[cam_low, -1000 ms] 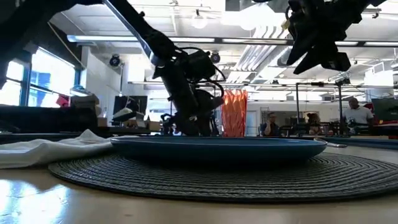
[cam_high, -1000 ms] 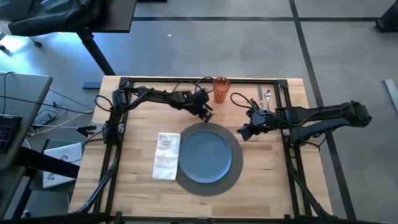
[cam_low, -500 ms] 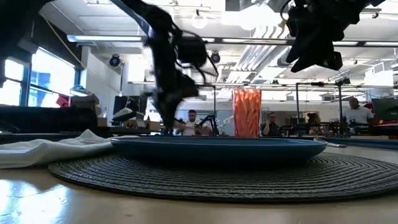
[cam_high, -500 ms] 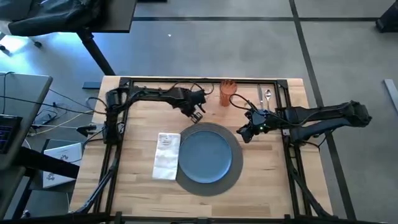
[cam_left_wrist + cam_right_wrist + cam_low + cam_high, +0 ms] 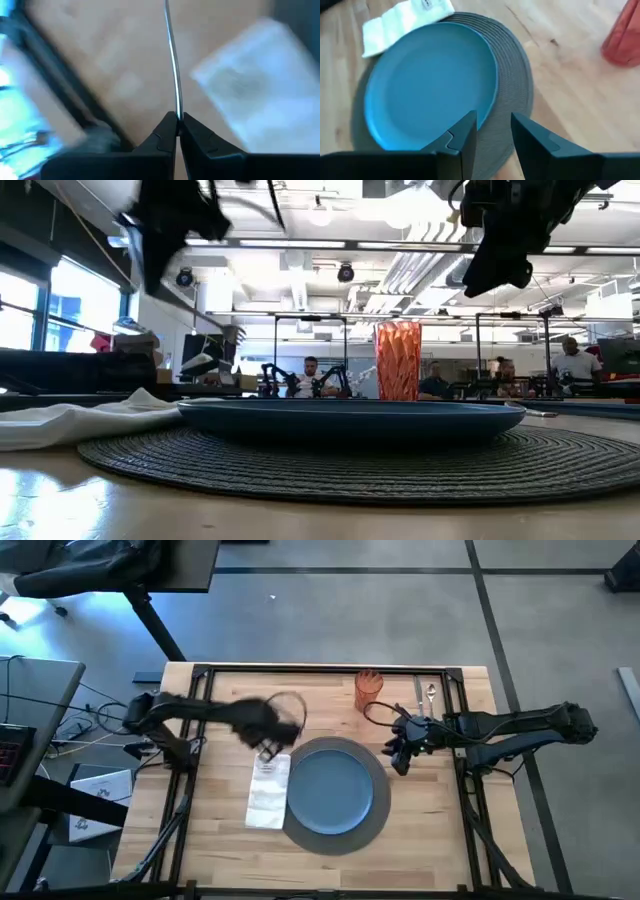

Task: Set table place
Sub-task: Put the silver fork on the white napkin

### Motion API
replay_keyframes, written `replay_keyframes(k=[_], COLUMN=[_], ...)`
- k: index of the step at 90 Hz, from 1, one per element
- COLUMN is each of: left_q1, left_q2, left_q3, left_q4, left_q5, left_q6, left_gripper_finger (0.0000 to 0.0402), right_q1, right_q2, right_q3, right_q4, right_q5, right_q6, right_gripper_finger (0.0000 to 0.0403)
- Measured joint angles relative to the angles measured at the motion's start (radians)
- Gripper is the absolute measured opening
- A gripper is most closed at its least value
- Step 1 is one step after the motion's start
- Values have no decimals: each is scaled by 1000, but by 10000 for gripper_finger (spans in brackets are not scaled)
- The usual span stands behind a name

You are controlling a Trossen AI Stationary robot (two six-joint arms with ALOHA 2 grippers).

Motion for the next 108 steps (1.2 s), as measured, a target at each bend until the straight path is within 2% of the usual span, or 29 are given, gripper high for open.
replay_keyframes(k=[18, 25, 34, 44, 61, 90, 108], left_q1=[-351, -437, -501, -506, -450, -379, -373], left_q2=[61, 112, 185, 263, 346, 372, 372], left_q3=[-2, -2, -2, -2, -2, -2, -26], left_q4=[28, 58, 124, 156, 180, 194, 224], left_q5=[138, 187, 185, 183, 204, 164, 169], left_q6=[-469, -598, -677, -707, -700, -591, -587], left_gripper_finger=[0, 0, 0, 0, 0, 0, 5], right_q1=[0, 0, 0, 0, 0, 0, 0], right_q2=[0, 0, 0, 0, 0, 0, 0], right_q3=[0, 0, 0, 0, 0, 0, 0], right_q4=[-1, -1, 0, -1, -8, -10, -12], right_q5=[33, 33, 33, 33, 7, -13, -13], right_q6=[-74, -91, -104, -112, -109, -109, -109], right_gripper_finger=[106, 106, 106, 106, 106, 106, 106])
